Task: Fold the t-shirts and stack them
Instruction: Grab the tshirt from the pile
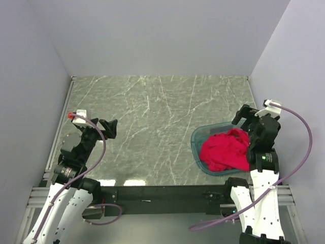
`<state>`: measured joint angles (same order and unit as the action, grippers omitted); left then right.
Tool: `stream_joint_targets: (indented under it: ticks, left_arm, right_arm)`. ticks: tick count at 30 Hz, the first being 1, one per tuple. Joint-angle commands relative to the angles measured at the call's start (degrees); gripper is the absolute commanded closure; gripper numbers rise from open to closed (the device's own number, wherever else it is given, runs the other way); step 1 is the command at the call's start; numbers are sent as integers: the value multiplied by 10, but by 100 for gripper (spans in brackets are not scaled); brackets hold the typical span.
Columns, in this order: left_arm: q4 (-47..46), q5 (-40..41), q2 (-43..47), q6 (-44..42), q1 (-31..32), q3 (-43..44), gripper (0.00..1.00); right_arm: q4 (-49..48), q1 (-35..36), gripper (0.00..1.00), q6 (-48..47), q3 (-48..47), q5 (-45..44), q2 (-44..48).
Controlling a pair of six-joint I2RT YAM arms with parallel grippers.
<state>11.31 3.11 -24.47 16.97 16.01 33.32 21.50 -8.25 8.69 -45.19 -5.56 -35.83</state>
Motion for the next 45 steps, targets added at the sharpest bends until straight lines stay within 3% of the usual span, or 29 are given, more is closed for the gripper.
stream_joint_targets:
  ticks: [1, 2, 3, 4, 6, 10, 19, 27, 32, 34, 35, 36, 37, 38, 42, 45]
  left_arm:
    - [-31, -13, 5, -14, 2, -2, 1]
    - [-34, -14, 5, -14, 2, -3, 1]
    - [-34, -16, 1, -14, 2, -3, 1]
    - [-34, -18, -1, -13, 3, -3, 0]
    - [-32, -18, -2, -14, 5, -2, 1]
    - [-31, -16, 4, -14, 10, -3, 1]
    - [-32, -15, 15, -16, 15, -4, 0]
    - [-35, -19, 15, -17, 17, -6, 1]
    - [-38, -21, 14, -18, 20, -7, 1]
    - [-38, -21, 14, -18, 21, -7, 0]
    - [-37, -21, 14, -18, 21, -7, 1]
    - [-36, -20, 12, -18, 21, -7, 0]
    - [-36, -20, 12, -18, 22, -7, 1]
    - [-36, -20, 14, -19, 22, -7, 0]
    - [-37, -17, 7, -21, 24, -8, 1]
    - [-35, -17, 2, -23, 24, -8, 1]
  right_arm:
    - [4, -3, 0, -37, -31, 54, 6]
    - [19, -3, 0, -70, -41, 90, 3]
    - [42, -3, 0, -175, -52, 227, -6]
    - [121, -2, 0, -250, -79, 299, -12]
    - [209, 3, 0, -387, -103, 364, -37]
    - [322, 9, 0, -446, -127, 302, -64]
    - [400, 8, 0, -519, -86, 195, -103]
    - [341, 12, 1, -510, -19, 119, -145]
    - [230, 15, 6, -494, 54, 14, -183]
    - [192, 17, 18, -483, 71, -4, -210]
    - [189, 18, 29, -474, 69, 1, -219]
    - [192, 20, 79, -459, 61, 9, -232]
    - [215, 19, 100, -443, 17, 30, -234]
    - [235, 17, 100, -432, -11, 118, -228]
    - [274, 22, 100, -384, -167, 310, -140]
    - [275, 32, 100, -305, -326, 406, -186]
